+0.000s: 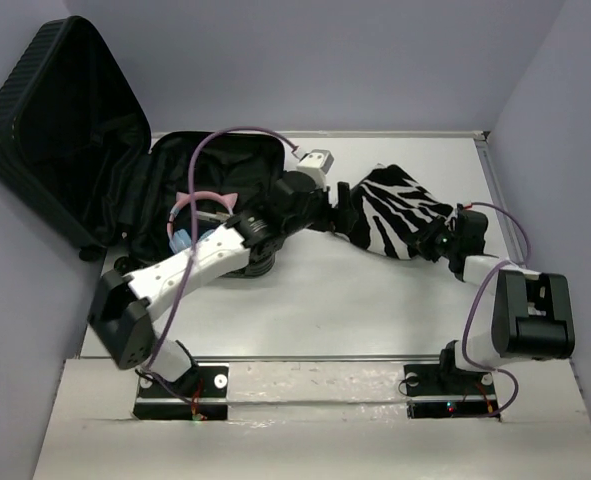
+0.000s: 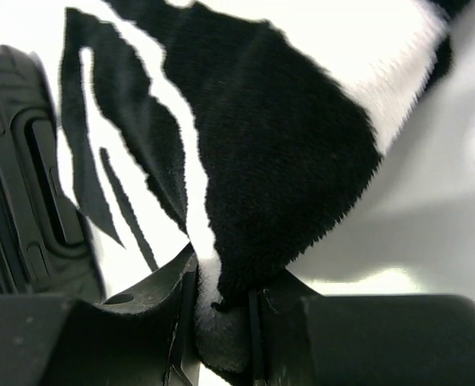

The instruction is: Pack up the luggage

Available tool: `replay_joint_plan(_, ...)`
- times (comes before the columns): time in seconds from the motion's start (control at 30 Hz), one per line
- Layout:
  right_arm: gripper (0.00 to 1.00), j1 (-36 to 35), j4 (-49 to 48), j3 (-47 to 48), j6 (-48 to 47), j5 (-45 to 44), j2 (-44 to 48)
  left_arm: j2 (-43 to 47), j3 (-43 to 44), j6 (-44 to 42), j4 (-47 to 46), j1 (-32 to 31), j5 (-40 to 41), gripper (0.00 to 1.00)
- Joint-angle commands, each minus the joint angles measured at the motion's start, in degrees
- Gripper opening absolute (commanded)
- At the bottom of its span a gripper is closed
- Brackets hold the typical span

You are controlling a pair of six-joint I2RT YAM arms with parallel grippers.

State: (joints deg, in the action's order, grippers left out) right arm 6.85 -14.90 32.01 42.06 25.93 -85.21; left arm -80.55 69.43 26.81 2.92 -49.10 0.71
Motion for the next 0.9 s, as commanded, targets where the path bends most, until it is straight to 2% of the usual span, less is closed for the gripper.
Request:
replay_joint_plan(0.0, 0.24, -0.17, 2.68, -1.95, -4.44, 1.30, 6.37, -14.42, 14.62, -5.09, 5.31, 0.06, 8.76, 0.99)
replay_joint_plan(0.07, 0.25, -0.17, 2.94, -2.39, -4.89, 3.06, 6.90, -20.49, 21.33, -7.37, 8.75, 0.23, 10.71, 0.99)
replay_joint_plan(0.1, 0.25, -0.17, 3.03, -3.09, -5.41, 3.07, 7.25, -26.78, 28.06, -8.78, 12.51, 0.93, 11.24, 0.99)
replay_joint_plan(0.17, 0.25, -0.17, 4.43, -3.44, -6.73, 3.24, 7.42, -32.88, 34.43, -10.19, 15.26, 1.99, 6.78, 0.99)
replay_joint_plan(0.3, 0.25, -0.17, 5.66, -5.19, -8.57, 2.98, 9.52, -46.94, 48.67, -11.77, 21.60, 3.92, 4.92, 0.99)
replay_joint_plan(0.43, 0.25, -0.17, 6.37, -5.91, -9.02, 2.90, 11.03, -56.19, 62.19, -13.01, 27.30, 5.94, 1.49, 0.99)
replay_joint_plan(0.6, 0.25, -0.17, 6.28, -6.08, -9.28, 3.69, 11.12, -62.09, 64.87, -12.13, 26.70, 9.63, -3.96, 0.99)
replay_joint_plan(0.63, 0.25, -0.17, 6.28, -6.26, -9.37, 3.77, 11.29, -62.61, 64.26, -11.96, 25.66, 9.99, -7.79, 0.99)
replay_joint_plan(0.87, 0.24, -0.17, 5.84, -6.35, -9.10, 3.69, 11.38, -67.45, 61.19, -10.99, 22.93, 9.20, -19.25, 0.99)
